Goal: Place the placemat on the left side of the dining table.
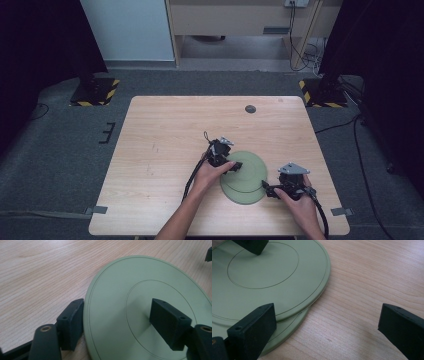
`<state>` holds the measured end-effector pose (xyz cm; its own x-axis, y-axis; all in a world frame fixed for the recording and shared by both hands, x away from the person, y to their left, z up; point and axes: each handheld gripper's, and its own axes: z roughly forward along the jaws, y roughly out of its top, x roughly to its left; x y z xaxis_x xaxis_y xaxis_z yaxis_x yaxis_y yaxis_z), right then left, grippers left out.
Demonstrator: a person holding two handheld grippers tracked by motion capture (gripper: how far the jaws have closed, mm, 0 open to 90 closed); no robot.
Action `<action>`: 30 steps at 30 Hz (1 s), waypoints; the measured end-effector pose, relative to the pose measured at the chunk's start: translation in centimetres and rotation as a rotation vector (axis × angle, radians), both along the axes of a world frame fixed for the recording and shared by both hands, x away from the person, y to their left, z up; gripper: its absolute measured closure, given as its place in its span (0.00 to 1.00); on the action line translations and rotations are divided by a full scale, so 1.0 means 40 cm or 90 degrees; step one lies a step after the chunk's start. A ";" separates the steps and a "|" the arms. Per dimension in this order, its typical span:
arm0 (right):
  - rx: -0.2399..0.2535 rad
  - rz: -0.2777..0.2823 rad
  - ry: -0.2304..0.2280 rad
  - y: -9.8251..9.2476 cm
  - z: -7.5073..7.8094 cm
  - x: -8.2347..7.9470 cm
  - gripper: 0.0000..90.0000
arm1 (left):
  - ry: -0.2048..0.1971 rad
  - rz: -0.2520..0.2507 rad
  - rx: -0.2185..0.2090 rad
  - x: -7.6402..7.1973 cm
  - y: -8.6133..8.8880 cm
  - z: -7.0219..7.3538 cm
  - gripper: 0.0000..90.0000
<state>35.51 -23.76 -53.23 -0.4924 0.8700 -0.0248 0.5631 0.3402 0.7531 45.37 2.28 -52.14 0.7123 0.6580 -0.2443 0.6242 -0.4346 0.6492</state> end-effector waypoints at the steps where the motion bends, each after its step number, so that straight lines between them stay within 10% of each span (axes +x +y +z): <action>1: 0.000 0.000 0.000 0.000 0.000 0.000 0.02 | 0.000 0.000 0.000 0.000 0.000 0.000 0.33; 7: 0.000 0.001 0.000 0.000 0.000 0.001 0.02 | -0.045 0.011 0.012 -0.014 0.007 0.033 0.50; 16: -0.001 -0.003 -0.001 0.001 -0.001 0.000 0.01 | -0.059 0.014 -0.067 -0.037 0.025 0.084 0.74; 30: -0.002 -0.003 -0.001 0.001 0.000 0.001 0.01 | -0.061 -0.008 -0.034 -0.049 0.019 0.078 0.89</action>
<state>35.54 -23.73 -53.24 -0.4880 0.8724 -0.0288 0.5631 0.3399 0.7533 43.40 3.02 -49.02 0.7422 0.6367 -0.2090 0.5526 -0.4052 0.7283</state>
